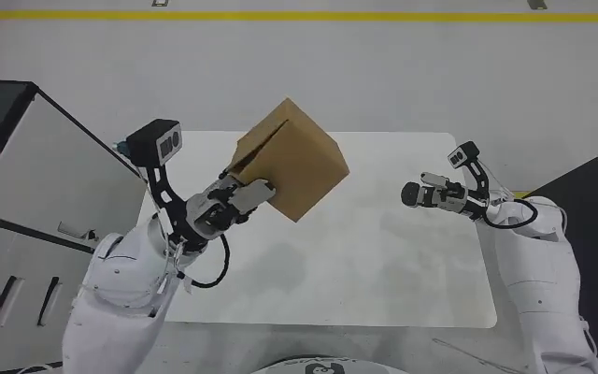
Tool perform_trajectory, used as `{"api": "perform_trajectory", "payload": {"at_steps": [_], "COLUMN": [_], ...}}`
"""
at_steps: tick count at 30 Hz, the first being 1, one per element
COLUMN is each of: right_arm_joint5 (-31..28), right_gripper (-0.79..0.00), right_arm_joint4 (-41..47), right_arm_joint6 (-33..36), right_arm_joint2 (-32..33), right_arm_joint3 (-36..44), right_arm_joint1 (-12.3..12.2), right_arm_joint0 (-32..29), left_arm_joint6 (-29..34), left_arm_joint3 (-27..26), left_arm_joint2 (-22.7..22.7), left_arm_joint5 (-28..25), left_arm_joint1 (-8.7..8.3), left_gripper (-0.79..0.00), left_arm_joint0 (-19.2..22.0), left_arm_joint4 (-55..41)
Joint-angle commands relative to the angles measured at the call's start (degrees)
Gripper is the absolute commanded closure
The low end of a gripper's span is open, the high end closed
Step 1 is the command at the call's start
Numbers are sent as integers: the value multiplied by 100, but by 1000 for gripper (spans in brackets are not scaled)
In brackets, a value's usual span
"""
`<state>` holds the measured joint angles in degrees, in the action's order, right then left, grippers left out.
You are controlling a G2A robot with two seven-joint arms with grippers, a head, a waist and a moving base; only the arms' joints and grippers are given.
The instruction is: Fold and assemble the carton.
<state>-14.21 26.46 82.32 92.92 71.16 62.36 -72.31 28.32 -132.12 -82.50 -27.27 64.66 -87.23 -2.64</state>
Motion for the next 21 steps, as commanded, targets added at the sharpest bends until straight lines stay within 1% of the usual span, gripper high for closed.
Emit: {"api": "perform_trajectory", "payload": {"at_steps": [1, 3, 4, 6, 8, 9, 13, 16, 19, 21], "right_arm_joint5": [0, 0, 0, 0, 0, 0, 0, 0, 0, 0], "right_gripper": [-785, -785, -785, -785, -785, -785, -785, -785, -785, -785], "right_arm_joint4": [0, 0, 0, 0, 0, 0, 0, 0, 0, 0], "right_arm_joint6": [0, 0, 0, 0, 0, 0, 0, 0, 0, 0], "right_arm_joint2": [0, 0, 0, 0, 0, 0, 0, 0, 0, 0], "right_arm_joint3": [0, 0, 0, 0, 0, 0, 0, 0, 0, 0], "right_arm_joint1": [0, 0, 0, 0, 0, 0, 0, 0, 0, 0], "right_arm_joint0": [0, 0, 0, 0, 0, 0, 0, 0, 0, 0], "left_arm_joint6": [-84, -14, 160, 37, 110, 35, -428, -826, -1352, -1450], "left_arm_joint3": [24, 66, 100, 256, 351, 413, 478, 482, 508, 584], "left_arm_joint2": [-103, -159, -189, -168, -159, -162, -180, -207, -236, -163], "left_arm_joint5": [-393, -823, -1114, -1463, -1810, -1906, -2173, -2258, -2121, -2039], "left_arm_joint1": [2, -5, -19, -15, -24, -22, 0, 26, 68, 78], "left_gripper": [0, 0, 0, 0, 0, 0, 0, 0, 0, 0], "left_arm_joint0": [242, 498, 645, 820, 1005, 1074, 1328, 1527, 1644, 1582], "left_arm_joint4": [591, 1187, 1613, 1924, 2407, 2531, 2989, 3460, 4017, 4054]}}
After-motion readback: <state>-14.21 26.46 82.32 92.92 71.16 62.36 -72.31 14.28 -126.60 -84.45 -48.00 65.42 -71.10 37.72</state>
